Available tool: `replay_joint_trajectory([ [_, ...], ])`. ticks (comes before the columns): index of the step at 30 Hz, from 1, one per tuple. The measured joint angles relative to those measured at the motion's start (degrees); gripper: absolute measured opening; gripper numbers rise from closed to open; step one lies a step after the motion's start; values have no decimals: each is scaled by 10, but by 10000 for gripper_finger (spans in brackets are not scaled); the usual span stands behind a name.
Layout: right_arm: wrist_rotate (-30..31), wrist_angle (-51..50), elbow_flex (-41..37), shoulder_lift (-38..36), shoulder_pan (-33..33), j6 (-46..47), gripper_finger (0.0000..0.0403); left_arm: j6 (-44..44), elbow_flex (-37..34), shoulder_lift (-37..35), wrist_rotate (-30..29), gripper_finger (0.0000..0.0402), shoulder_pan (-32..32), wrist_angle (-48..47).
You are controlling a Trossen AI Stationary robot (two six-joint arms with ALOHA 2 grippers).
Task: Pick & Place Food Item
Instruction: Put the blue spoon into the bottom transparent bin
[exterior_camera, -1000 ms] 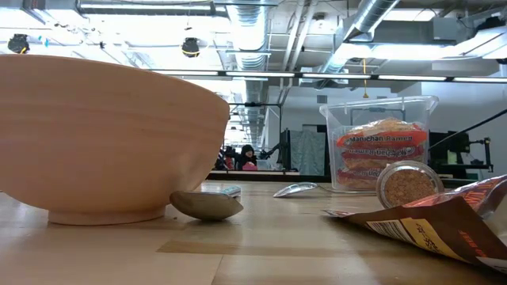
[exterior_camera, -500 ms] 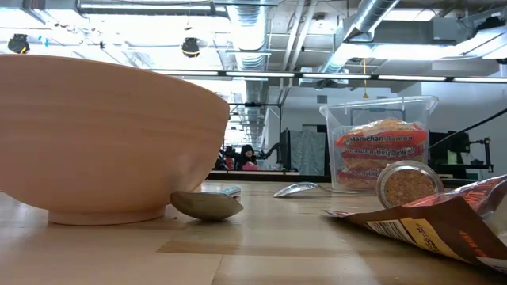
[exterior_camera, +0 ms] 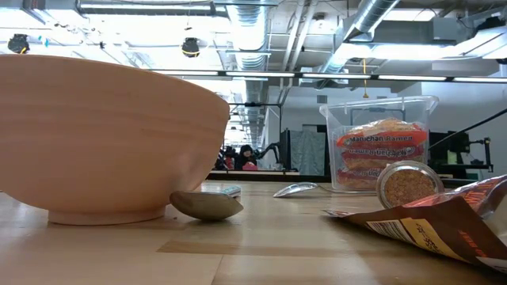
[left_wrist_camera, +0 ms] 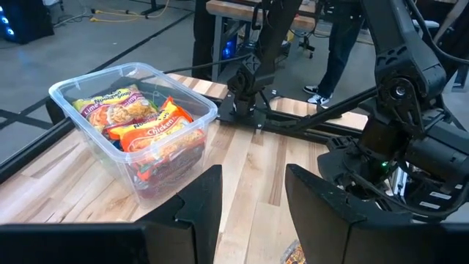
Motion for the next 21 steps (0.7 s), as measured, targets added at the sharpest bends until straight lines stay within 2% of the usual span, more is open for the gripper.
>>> replay_joint_trajectory([
  [7, 3, -1, -1, 0, 1, -4, 8, 0, 0, 0, 0, 144, 0, 0],
  [13, 17, -6, 9, 2, 1, -19, 12, 0, 0, 0, 0, 144, 0, 0],
  [21, 76, -46, 64, 3, -6, -63, 5, 0, 0, 0, 0, 144, 0, -4],
])
